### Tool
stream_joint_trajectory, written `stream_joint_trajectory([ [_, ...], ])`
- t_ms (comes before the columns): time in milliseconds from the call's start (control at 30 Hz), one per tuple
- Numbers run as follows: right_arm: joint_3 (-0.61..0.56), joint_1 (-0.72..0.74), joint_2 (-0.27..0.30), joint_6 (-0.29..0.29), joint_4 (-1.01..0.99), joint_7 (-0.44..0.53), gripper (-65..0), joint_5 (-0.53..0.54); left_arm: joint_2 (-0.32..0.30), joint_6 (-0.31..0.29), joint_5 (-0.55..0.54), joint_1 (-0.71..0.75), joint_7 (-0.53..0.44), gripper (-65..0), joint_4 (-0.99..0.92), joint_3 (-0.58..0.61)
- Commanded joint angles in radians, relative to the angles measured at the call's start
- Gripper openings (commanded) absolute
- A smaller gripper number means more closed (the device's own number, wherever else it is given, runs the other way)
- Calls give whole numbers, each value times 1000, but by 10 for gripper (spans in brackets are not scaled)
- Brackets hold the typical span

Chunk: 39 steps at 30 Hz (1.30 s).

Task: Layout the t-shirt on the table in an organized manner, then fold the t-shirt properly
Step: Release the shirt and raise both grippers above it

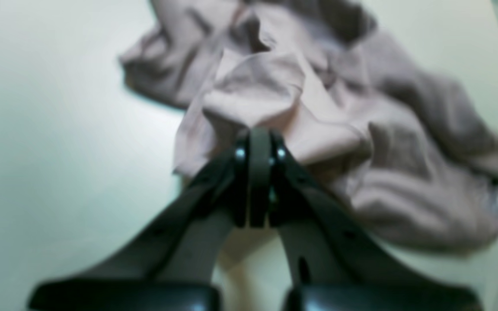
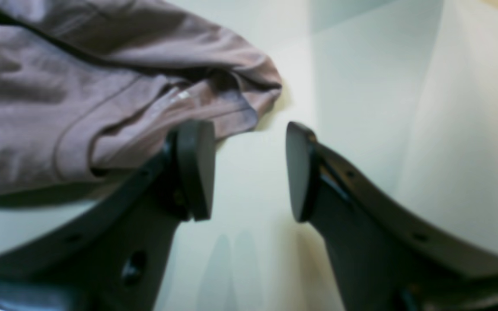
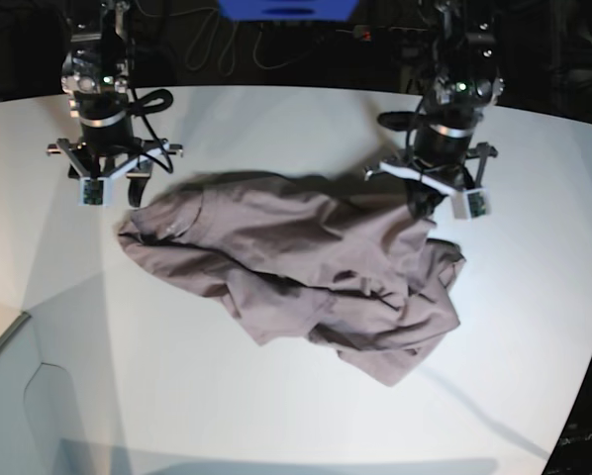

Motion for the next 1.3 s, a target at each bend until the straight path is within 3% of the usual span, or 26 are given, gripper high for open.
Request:
stream_joint_trajectory([
  [0, 3, 4, 4, 6, 18, 30, -383, -2, 0, -3, 1, 32, -26, -650, 43, -7],
  [167, 3, -1, 4, 6, 18, 31, -383, -2, 5, -6, -16, 125, -27, -650, 75, -45],
  [267, 3, -4, 4, 6, 18, 31, -383, -2, 0, -6, -118, 164, -27, -650, 76, -76],
  [500, 3, -18, 6, 6, 21, 26, -383, -2, -1, -6, -226, 116, -18, -650, 24, -156],
  [600, 3, -25, 6, 6, 25, 30, -383, -2, -37, -6, -257, 101, -18, -642, 23, -148],
  [867, 3, -27, 1, 6, 24, 23, -384, -2, -81, 1, -347, 84, -18, -444, 23, -134],
  [1267, -3, -39, -2, 6, 27, 30, -380, -2, -84, -5, -347, 55, -18, -420, 30, -168],
])
